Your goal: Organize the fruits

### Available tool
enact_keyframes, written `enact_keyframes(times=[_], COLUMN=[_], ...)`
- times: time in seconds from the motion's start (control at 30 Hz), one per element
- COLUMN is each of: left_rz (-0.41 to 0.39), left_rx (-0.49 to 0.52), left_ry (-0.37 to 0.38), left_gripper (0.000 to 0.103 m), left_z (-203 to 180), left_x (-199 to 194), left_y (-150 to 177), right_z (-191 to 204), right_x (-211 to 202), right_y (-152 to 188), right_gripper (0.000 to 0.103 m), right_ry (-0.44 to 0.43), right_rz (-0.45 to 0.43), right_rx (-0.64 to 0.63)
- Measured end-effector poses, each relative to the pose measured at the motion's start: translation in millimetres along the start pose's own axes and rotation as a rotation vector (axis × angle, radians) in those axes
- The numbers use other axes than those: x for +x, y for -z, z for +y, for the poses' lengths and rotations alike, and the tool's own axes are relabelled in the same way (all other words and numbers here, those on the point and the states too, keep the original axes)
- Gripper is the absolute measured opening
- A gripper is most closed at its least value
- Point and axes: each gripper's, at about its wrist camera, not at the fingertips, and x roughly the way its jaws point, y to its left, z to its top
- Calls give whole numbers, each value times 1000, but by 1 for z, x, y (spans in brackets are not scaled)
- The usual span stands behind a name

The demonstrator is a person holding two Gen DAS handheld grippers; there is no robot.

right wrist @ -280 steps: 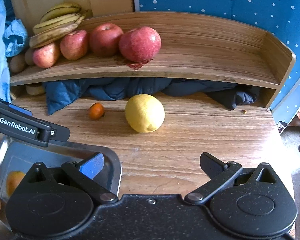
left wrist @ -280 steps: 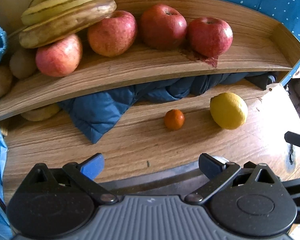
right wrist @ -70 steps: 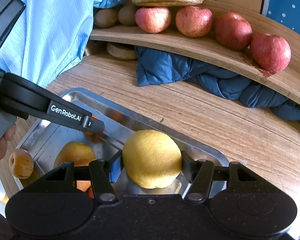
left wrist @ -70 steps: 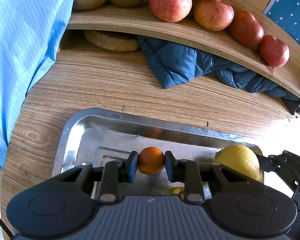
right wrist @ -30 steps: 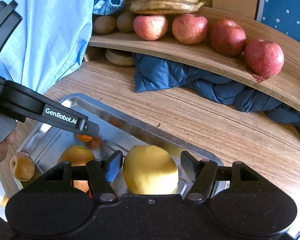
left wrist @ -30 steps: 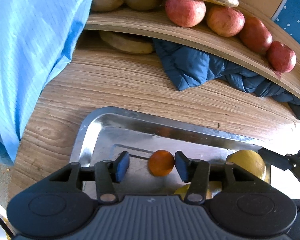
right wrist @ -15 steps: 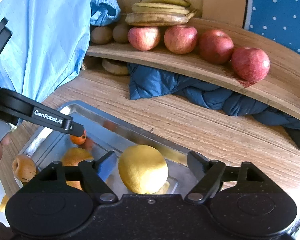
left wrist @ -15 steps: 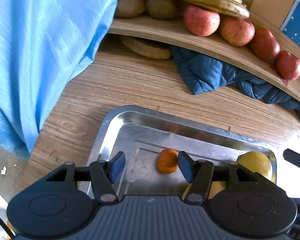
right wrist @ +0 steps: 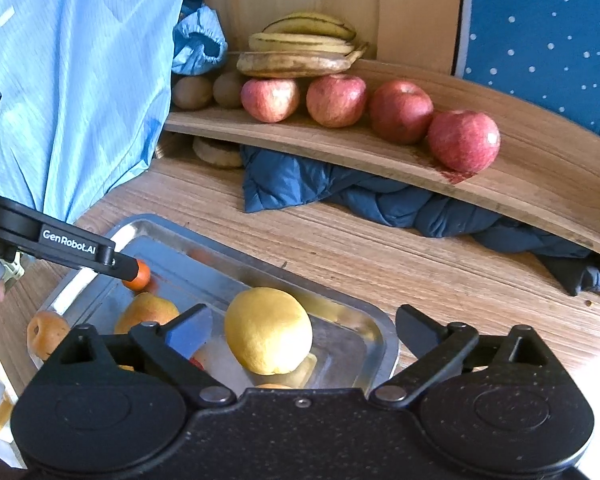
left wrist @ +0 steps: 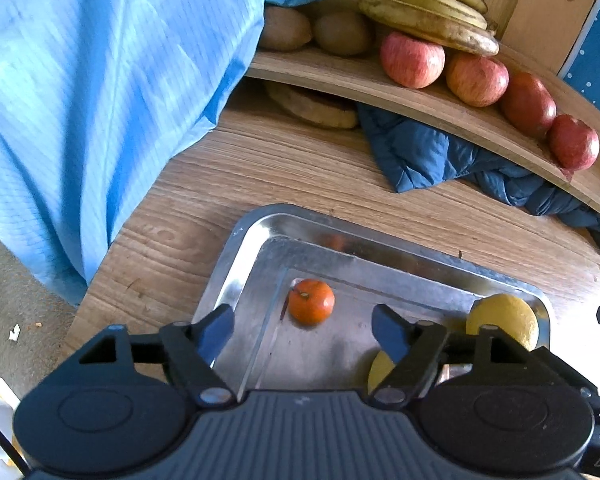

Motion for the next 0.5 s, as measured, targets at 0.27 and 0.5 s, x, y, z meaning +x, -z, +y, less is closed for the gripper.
enact_keyframes(times=[0.27, 0.5], left_rz=[-32, -53], left_rx=[-11, -3], left_ry=[-5, -19], left_gripper=[91, 98], left_z=[-1, -1], left_x=[-15, -25], left_y=[9, 14], right_z=[-3, -7], right_x=[-17, -33], right_y=[8, 13], right_gripper=[101, 102], right_ry=[26, 51], right_rz=[-31, -65], right_rx=[8, 23])
